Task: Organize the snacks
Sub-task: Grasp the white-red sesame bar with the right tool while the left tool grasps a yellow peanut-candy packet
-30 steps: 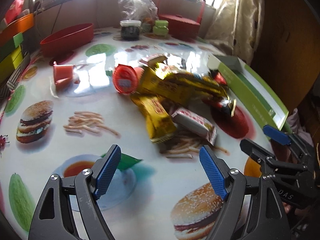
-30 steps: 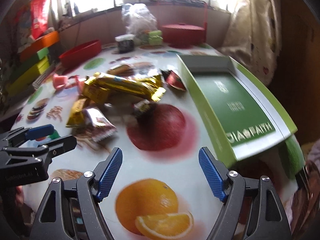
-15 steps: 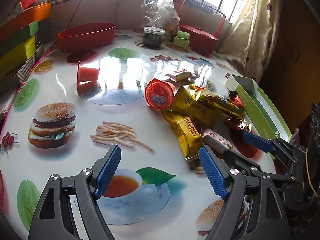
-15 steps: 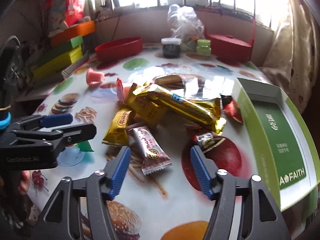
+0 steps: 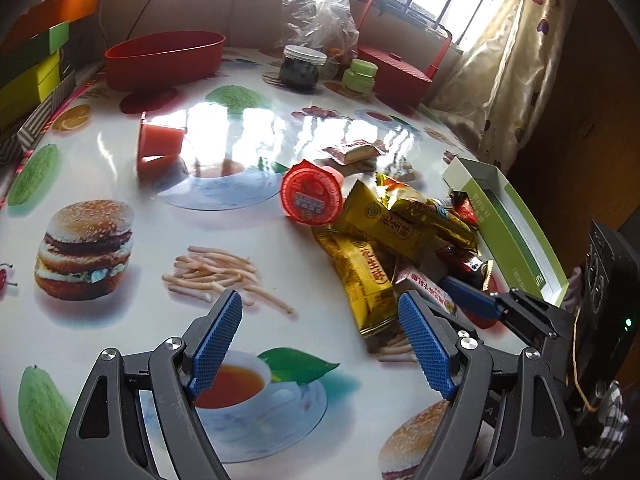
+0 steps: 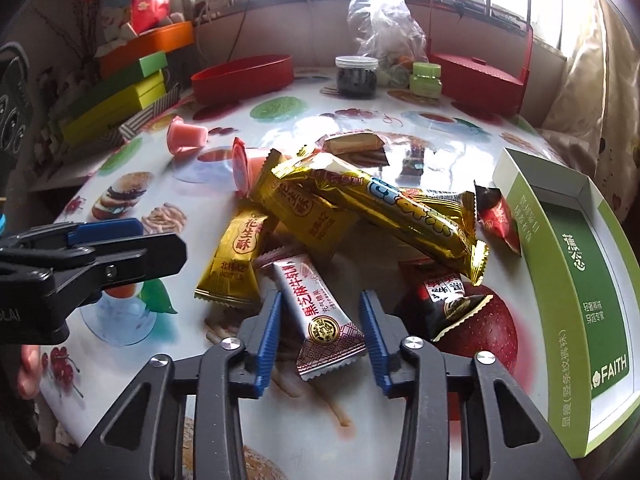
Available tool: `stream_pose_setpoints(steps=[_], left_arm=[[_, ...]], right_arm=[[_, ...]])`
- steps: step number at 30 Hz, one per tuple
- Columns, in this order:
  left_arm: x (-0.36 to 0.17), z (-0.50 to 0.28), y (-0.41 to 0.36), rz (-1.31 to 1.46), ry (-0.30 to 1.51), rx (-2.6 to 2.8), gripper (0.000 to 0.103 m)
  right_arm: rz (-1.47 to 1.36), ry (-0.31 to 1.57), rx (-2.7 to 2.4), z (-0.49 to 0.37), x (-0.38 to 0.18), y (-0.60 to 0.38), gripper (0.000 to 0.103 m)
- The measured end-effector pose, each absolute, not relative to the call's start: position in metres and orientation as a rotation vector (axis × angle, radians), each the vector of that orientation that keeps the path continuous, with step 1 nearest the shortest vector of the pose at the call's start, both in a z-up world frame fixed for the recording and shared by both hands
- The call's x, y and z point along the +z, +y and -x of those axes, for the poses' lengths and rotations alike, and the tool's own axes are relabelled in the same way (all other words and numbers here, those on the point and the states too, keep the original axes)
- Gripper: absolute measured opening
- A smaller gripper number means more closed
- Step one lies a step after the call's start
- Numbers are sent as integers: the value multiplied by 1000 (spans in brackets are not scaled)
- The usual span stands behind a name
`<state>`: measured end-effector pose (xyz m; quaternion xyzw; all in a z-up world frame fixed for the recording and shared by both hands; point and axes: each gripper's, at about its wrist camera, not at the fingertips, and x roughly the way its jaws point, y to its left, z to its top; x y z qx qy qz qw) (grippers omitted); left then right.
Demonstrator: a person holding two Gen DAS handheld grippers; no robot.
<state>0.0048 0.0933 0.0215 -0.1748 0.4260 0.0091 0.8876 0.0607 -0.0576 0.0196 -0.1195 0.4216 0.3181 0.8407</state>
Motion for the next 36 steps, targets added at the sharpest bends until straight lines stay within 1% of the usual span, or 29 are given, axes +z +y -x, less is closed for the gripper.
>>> stream_pose_setpoints(steps=[1,4,9,14,15,18,20,21,23,24,26,27,30,34,36], left_arm=[[21,-6,92,365,886,14,81],[22,-12,87,365,885,-8,81],[20,-24,78,340,902,-19,81],[13,-35,71,308,925,-12,81],[12,-36,71,306,926,-6,77],[8,-41,69,292,935,8,74],[7,-44,68,269,930,22,69],[7,-45,67,264,932,27,64],[8,-47,67,267,931,23,64],[7,-47,67,264,931,26,62],[7,-49,65,238,931,36,57],[7,-49,64,232,931,37,51],[7,-51,61,206,931,38,48],[8,-51,58,193,929,29,36],[7,-51,56,177,927,28,33]], right_arm=[[248,891,676,-60,20,-58,30],[242,892,670,-59,21,-61,25],[225,892,653,-58,24,-71,22],[206,892,631,-55,27,-85,21],[206,890,629,-54,28,-86,21],[200,886,622,-52,30,-92,21],[195,890,617,-51,30,-95,21],[192,892,613,-50,30,-97,21],[187,896,607,-50,30,-99,21],[185,897,605,-49,30,-101,21],[181,895,604,-48,31,-103,21],[181,894,605,-48,32,-103,21],[178,893,605,-47,33,-104,21],[177,894,606,-46,33,-105,21],[177,893,605,-45,33,-106,21]])
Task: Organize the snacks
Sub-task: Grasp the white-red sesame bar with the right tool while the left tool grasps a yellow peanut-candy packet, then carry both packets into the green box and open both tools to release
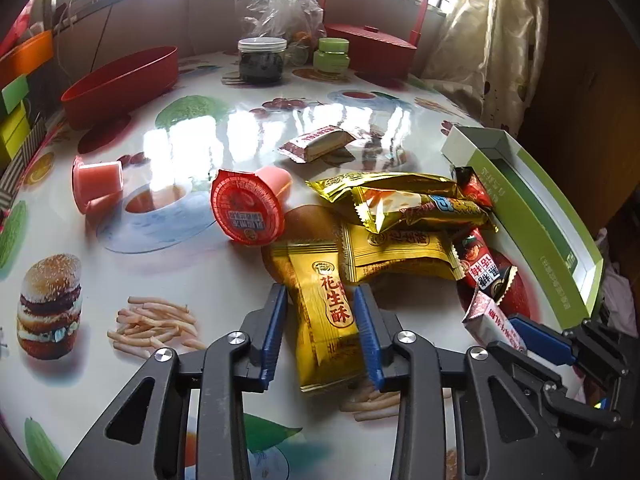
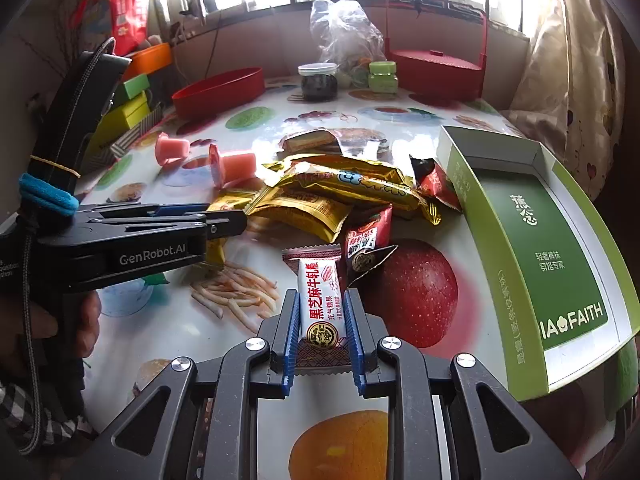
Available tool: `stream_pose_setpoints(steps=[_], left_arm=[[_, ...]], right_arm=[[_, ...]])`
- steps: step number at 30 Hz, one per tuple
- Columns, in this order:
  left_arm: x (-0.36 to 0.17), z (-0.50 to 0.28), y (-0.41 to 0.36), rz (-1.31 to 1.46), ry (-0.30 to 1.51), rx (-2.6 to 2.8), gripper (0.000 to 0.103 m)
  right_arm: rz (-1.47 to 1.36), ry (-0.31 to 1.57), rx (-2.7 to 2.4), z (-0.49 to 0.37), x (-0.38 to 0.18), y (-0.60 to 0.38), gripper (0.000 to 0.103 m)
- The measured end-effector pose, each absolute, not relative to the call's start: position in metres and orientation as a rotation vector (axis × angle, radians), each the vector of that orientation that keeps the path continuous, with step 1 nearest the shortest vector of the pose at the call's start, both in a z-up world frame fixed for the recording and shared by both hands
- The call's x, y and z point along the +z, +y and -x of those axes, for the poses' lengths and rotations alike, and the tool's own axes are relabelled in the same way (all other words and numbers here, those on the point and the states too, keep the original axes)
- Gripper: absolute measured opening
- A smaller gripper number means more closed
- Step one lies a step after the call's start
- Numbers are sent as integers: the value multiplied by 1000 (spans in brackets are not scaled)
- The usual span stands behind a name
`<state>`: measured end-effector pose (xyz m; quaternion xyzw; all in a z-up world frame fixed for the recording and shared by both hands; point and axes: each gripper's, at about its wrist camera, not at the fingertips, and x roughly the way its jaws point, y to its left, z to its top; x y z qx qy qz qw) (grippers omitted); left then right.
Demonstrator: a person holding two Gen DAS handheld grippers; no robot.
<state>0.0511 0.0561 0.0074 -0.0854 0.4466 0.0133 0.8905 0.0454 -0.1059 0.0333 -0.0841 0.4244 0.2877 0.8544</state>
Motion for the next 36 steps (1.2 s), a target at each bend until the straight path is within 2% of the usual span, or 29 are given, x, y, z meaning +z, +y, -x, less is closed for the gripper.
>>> stream_pose_setpoints(steps=[1,8,19,36], left_arm=[[7,-51,56,174,927,27,30],[10,-48,56,168,918,28,25],[20,-35,55,164,892,21,25],[7,-33,48,126,940,28,26]], right_arm=[[176,891,606,-45,33,-106,21],[172,888,609,-44,35,-108,21],[160,863,617,-41,42,-110,21],[154,849,615,-38,46,-113,21]])
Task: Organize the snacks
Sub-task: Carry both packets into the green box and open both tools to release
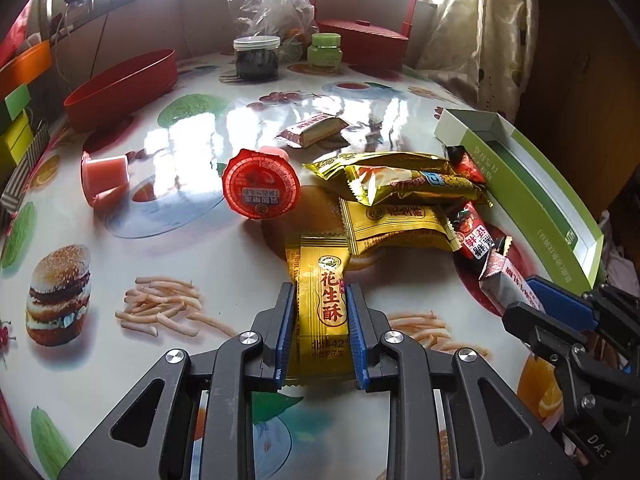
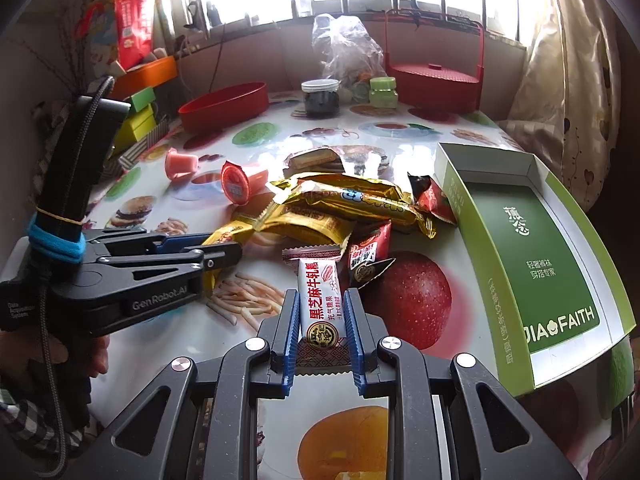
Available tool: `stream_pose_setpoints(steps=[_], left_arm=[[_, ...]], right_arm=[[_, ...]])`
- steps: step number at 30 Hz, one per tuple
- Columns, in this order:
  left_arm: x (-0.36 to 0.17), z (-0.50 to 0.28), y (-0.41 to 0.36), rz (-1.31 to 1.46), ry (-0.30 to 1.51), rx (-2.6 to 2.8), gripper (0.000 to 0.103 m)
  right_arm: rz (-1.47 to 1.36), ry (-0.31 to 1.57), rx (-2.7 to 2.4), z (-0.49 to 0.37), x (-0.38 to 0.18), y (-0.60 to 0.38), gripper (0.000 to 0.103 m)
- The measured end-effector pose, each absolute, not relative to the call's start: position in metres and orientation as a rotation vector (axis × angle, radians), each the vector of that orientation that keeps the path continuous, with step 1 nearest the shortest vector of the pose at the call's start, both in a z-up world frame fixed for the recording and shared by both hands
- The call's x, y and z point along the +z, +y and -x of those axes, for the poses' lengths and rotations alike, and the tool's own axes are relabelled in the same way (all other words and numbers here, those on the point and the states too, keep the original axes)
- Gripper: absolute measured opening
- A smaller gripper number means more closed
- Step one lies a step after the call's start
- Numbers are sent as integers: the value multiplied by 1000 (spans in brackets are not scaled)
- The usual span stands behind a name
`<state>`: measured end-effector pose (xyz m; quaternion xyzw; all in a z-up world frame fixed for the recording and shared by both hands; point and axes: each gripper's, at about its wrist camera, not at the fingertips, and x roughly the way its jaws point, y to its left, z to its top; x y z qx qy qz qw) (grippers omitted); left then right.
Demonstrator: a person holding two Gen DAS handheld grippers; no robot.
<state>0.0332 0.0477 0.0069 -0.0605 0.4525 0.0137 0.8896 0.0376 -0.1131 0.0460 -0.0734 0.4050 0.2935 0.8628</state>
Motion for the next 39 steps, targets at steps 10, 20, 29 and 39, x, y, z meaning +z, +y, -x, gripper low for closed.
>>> stream_pose_setpoints(steps=[10,20,29,39], left_arm=[[15,-26,51,134,920,33,24],[43,-19,46,140,854,0,24],[60,-32,26,128,823,-74,24],[71,-57,-11,115,812,-191,24]], right_arm=[[145,841,624,-37,52,-114,21],[107,821,649,-39,60,-113,21],[88,788,588,-45,73,-127,21],[43,765,460,-63,82,-165,21]])
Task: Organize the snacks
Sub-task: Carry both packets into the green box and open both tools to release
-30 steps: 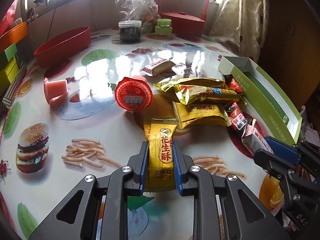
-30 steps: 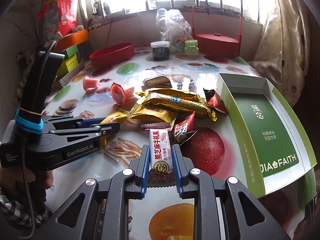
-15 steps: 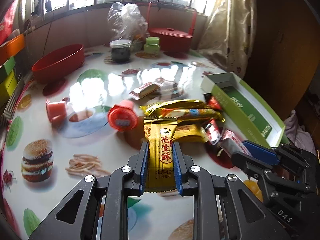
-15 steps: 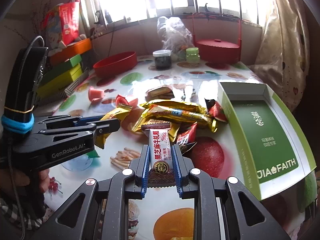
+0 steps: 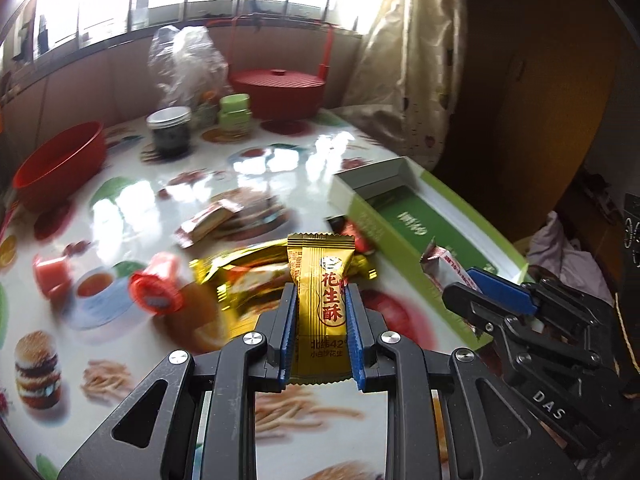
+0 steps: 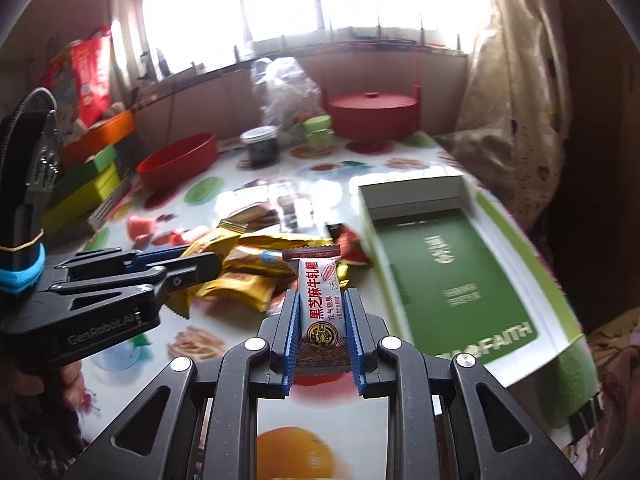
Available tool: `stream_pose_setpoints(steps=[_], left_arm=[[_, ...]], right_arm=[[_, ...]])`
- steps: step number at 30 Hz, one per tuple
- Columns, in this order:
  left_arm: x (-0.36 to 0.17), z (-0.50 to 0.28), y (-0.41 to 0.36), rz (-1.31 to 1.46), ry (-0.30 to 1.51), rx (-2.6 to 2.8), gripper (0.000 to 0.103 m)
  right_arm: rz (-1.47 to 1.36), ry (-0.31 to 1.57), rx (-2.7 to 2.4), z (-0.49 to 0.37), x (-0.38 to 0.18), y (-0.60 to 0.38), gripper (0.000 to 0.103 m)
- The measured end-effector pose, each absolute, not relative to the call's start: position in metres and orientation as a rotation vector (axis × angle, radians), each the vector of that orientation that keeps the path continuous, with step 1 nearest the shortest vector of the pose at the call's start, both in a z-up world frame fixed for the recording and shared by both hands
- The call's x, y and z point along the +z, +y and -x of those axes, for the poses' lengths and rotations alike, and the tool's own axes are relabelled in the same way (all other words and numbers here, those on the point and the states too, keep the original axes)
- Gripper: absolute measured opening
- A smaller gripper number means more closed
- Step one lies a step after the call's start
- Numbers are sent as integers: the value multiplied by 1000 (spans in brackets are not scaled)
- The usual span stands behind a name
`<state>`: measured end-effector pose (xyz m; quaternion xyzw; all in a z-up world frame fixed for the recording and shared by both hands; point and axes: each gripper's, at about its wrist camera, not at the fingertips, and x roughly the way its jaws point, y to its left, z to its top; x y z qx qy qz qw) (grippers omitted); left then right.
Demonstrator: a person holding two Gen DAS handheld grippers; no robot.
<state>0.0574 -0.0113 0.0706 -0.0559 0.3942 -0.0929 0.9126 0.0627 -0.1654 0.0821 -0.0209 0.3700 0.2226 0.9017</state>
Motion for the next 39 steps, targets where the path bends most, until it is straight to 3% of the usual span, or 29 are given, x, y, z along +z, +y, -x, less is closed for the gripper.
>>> stream_pose_setpoints(steps=[23,39], left_arm=[[66,-113,-119,70,866,-414,24],[39,-133,-150,35,943,-441,24]], right_arm=[[-24,786,177,-104,68,-269,21],[59,827,126,-112,44,-277,21]])
